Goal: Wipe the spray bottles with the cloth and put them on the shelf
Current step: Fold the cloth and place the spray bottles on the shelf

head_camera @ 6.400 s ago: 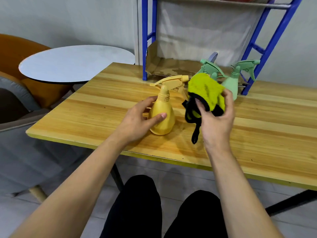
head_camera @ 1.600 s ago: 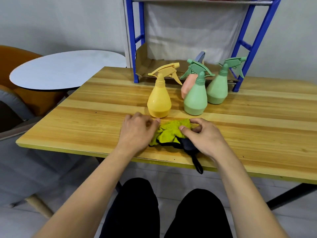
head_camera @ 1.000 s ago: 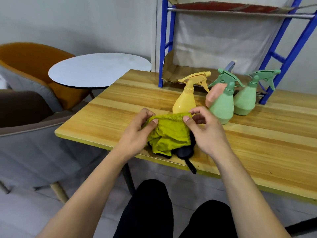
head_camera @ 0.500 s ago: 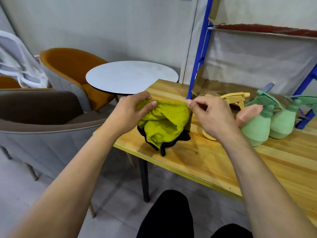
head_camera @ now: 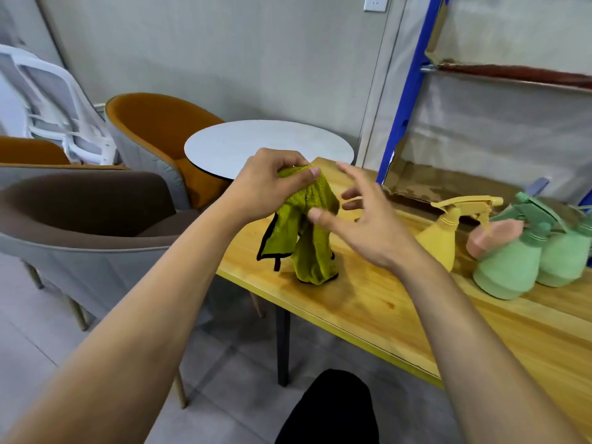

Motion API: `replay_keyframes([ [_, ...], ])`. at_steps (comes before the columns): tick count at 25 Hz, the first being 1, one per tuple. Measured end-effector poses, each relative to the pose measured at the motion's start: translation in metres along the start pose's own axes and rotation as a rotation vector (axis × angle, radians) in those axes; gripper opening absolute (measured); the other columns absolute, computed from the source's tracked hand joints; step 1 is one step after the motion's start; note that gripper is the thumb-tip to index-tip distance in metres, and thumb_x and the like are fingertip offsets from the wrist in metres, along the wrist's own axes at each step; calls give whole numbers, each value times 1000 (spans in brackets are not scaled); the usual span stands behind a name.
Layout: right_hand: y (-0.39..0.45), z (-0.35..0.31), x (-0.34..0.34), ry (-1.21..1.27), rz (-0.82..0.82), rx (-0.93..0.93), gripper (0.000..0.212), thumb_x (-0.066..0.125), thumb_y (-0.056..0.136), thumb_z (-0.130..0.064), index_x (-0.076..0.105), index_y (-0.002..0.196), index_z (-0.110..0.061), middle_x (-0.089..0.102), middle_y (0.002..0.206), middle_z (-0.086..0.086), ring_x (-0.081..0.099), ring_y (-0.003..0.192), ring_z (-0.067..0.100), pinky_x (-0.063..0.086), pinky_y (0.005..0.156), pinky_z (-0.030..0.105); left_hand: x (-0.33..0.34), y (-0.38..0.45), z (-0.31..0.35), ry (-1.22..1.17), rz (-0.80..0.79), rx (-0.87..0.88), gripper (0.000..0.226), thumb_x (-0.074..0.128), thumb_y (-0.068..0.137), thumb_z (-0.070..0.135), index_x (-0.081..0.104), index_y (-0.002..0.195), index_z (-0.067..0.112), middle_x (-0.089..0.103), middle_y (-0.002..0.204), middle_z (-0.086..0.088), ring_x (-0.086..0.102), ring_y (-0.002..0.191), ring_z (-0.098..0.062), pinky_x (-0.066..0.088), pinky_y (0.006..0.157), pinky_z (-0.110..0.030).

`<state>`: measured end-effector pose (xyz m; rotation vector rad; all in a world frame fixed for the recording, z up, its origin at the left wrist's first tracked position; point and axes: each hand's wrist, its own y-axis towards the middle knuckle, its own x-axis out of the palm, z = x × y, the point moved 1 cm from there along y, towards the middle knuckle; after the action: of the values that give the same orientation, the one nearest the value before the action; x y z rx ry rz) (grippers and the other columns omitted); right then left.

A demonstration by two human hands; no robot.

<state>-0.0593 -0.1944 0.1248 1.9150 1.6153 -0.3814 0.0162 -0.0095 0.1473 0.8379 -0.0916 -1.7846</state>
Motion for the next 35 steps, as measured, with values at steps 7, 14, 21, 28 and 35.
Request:
replay_keyframes([
  [7,4,50,29,-245,33,111,32,66,94,-24,57,119,-42,62,92,-14,63,91,18,48,72,33,-23,-5,-7,-62,31,-68,23,68,99,30,76,87,13,74,77,-3,70,70,-12,57,65,-37],
  [14,-3,49,16,434,-108,246,29,63,99,-30,75,105,-4,76,99,15,70,83,20,53,74,33,-54,39,-27,404,173,-199,37,75,88,53,78,102,19,72,92,-5,62,77,-17,44,65,-28],
  [21,-24,89,30,537,166,593,25,68,89,-10,70,106,-27,70,102,7,66,77,23,51,57,29,54,-45,-44,242,-65,30,26,53,102,13,67,124,19,66,118,0,59,91,-7,48,88,-32],
  [28,-41,82,26,1066,57,705,24,47,94,-8,71,93,-5,72,83,11,67,67,22,59,52,30,101,-160,-60,333,-116,-18,87,66,85,70,33,157,36,46,151,13,41,140,-11,31,117,-32],
  [35,-66,82,5,472,-183,215,30,56,96,6,73,105,-17,77,85,-5,68,80,8,54,74,24,78,-161,-61,140,73,-154,47,59,97,11,48,134,38,69,114,6,60,79,-4,47,81,-34],
])
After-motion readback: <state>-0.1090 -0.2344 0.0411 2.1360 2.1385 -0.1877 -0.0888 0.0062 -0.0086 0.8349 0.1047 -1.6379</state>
